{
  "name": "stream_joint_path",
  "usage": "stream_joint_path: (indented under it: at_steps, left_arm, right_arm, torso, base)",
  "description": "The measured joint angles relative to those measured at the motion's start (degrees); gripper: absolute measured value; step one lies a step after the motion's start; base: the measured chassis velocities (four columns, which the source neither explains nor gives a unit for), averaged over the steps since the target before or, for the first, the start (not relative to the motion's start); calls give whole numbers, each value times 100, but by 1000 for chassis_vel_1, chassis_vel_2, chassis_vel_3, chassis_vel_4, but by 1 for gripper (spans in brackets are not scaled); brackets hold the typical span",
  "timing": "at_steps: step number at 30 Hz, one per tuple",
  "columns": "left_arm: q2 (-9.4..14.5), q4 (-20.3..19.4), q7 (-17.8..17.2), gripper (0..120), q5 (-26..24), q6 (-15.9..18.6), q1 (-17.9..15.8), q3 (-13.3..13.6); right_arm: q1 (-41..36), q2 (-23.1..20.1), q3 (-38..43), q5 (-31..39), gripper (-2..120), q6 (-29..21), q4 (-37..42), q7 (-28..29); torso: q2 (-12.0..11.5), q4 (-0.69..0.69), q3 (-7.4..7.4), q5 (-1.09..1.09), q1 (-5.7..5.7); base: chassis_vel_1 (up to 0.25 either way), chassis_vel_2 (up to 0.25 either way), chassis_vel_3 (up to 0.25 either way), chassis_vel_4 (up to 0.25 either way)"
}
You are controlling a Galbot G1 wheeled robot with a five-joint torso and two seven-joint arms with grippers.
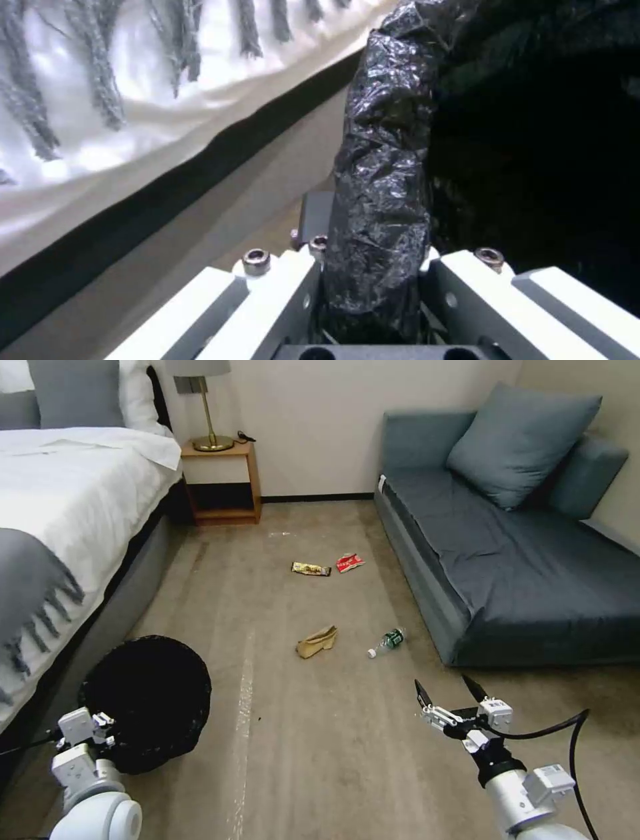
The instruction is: Pick up the trash bin, then pick up the garbage on the floor and place it into the trash bin.
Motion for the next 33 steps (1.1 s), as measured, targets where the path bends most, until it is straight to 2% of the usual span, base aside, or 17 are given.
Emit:
stream_joint_path:
  at_steps: [9,33]
  left_arm:
    - [24,187,8,3,-4,-130,4,-22]
    - [25,318,12,3,21,-264,7,13]
  right_arm:
    - [-51,75,-19,-75,100,73,-37,-21]
    - [-125,123,-25,-165,100,215,-81,-78]
  torso:
    - [0,1,0,0,0]
    - [0,1,0,1,-1]
  base:
    - [-95,110,97,-94]
    - [-109,101,111,-109]
